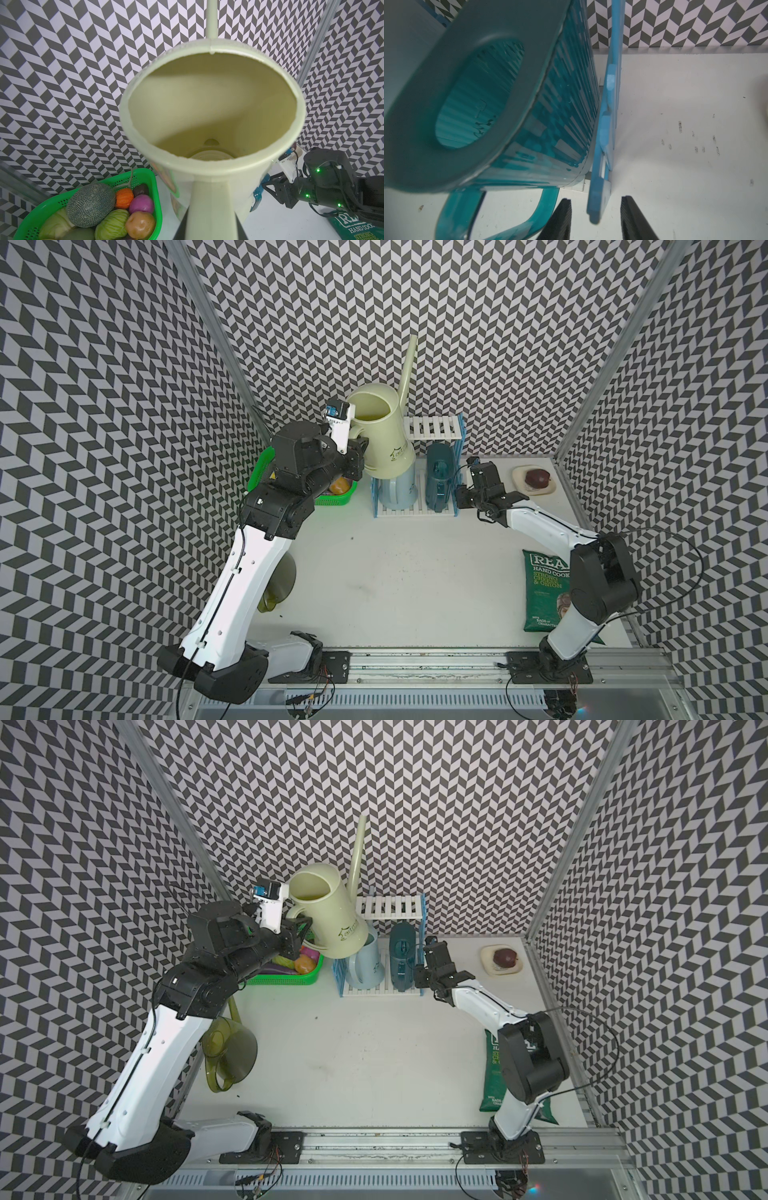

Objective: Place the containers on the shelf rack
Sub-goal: Move the shelf to the center of the board.

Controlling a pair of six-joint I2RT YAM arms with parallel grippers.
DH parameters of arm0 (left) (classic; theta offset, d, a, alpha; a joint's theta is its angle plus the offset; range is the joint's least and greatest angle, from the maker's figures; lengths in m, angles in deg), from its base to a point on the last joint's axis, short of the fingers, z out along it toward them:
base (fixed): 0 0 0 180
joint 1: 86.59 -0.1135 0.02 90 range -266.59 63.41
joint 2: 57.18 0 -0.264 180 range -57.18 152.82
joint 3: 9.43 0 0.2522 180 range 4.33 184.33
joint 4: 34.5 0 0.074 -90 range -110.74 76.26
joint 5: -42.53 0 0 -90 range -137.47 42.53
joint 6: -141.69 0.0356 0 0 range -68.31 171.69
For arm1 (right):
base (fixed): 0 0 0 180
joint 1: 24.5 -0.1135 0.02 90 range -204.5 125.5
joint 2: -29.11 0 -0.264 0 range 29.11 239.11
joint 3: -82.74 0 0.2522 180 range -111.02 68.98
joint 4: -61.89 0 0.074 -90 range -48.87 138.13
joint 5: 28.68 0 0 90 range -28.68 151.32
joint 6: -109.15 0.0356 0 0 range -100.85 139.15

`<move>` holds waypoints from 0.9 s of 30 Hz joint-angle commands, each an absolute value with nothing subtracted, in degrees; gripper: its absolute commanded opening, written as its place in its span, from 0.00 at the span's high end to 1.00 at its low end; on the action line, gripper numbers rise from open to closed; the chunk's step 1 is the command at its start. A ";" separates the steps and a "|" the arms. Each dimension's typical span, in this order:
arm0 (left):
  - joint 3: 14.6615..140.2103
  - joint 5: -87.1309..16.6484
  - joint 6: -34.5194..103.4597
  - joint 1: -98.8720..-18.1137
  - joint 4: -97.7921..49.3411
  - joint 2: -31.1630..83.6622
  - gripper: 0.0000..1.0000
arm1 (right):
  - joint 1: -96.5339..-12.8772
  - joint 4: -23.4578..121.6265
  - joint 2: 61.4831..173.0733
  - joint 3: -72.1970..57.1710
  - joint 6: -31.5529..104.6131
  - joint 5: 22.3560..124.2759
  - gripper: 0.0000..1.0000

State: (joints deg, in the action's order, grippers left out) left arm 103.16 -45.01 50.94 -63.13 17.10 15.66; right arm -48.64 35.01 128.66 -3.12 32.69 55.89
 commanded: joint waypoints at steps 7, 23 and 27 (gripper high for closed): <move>104.09 -47.41 50.85 -63.41 10.46 13.96 0.91 | -51.08 40.91 130.36 -4.14 35.38 50.50 0.77; 108.57 -47.78 49.20 -63.53 10.34 19.19 0.91 | -53.13 42.95 125.29 1.61 37.15 47.52 1.00; 109.62 -47.88 48.39 -63.45 10.22 20.29 0.91 | -53.80 43.30 122.82 4.24 38.20 46.67 1.00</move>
